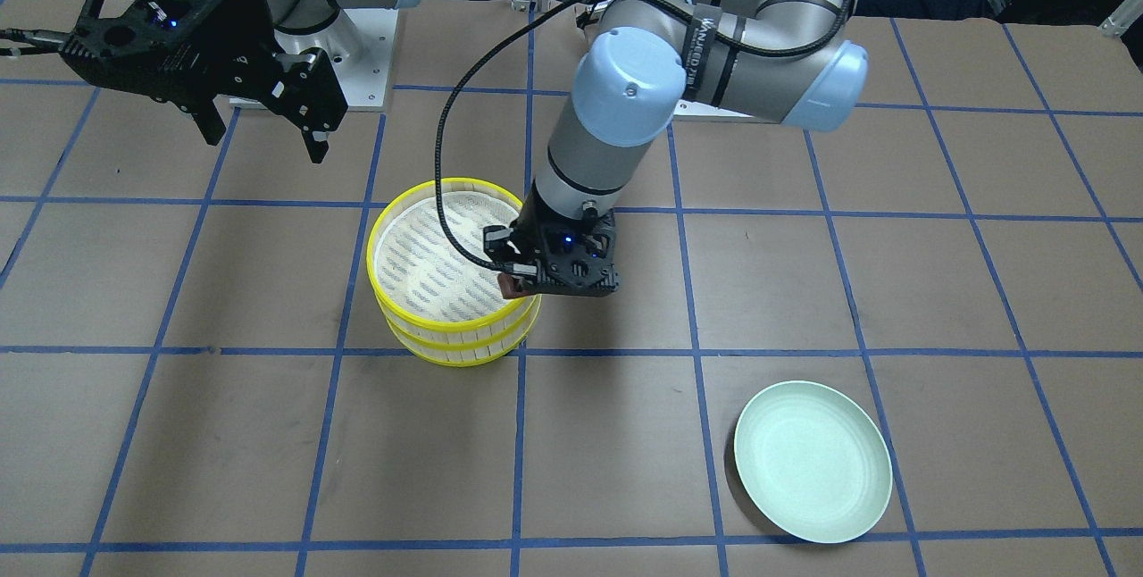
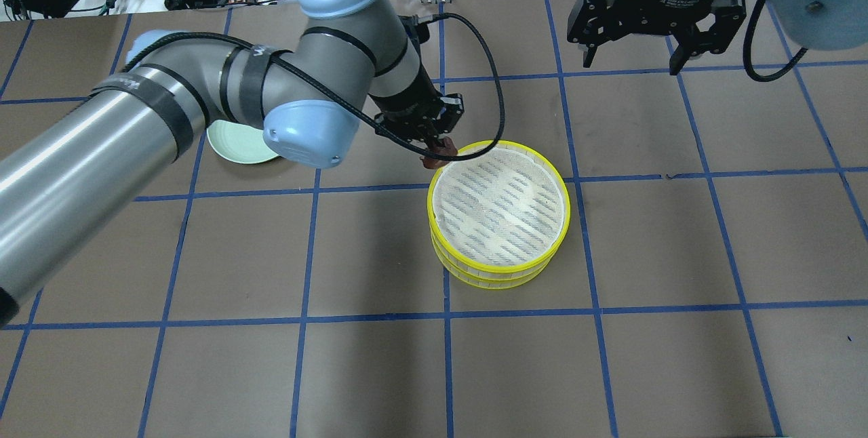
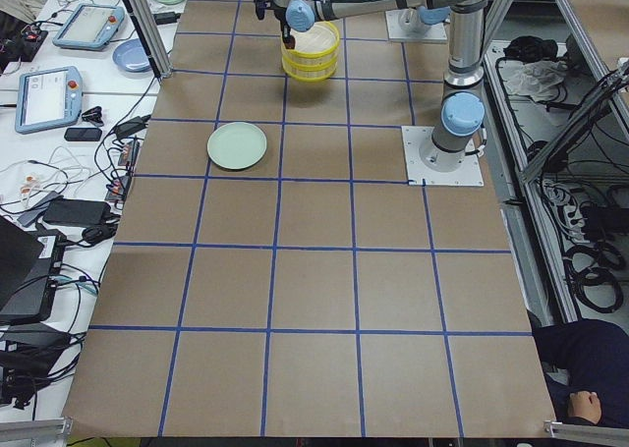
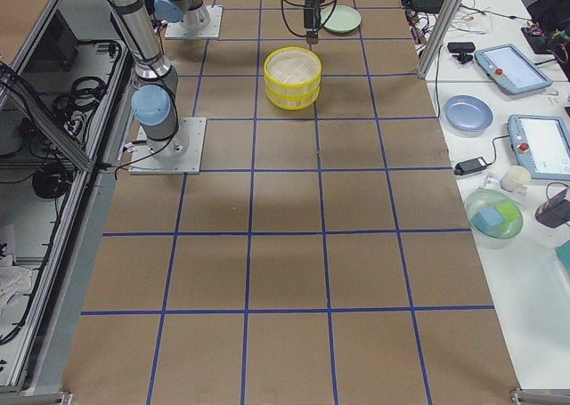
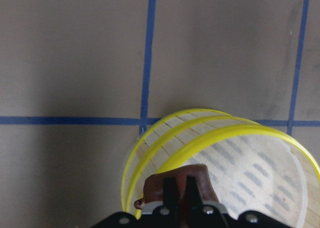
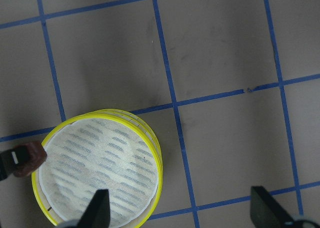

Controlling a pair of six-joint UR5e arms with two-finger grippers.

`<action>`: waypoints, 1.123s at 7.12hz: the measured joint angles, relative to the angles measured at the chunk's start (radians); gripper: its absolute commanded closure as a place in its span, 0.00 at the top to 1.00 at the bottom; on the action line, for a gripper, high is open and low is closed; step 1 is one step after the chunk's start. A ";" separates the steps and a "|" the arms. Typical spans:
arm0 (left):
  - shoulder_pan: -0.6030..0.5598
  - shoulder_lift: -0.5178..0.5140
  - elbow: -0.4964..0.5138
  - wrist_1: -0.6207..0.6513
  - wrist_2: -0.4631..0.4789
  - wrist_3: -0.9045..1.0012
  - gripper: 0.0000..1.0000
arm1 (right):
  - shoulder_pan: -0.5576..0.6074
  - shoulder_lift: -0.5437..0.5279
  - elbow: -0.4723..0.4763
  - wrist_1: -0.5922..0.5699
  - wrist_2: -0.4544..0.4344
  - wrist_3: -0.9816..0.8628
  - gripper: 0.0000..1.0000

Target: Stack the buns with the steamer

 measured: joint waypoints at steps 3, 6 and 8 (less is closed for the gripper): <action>-0.045 -0.002 -0.057 -0.005 -0.015 -0.037 0.99 | 0.000 -0.008 0.017 0.002 -0.003 -0.006 1.00; -0.049 0.015 -0.060 -0.016 -0.008 -0.037 1.00 | 0.002 -0.011 0.026 0.012 0.001 -0.098 1.00; -0.035 0.041 -0.034 -0.058 0.017 -0.033 1.00 | 0.003 -0.012 0.031 0.015 0.002 -0.136 1.00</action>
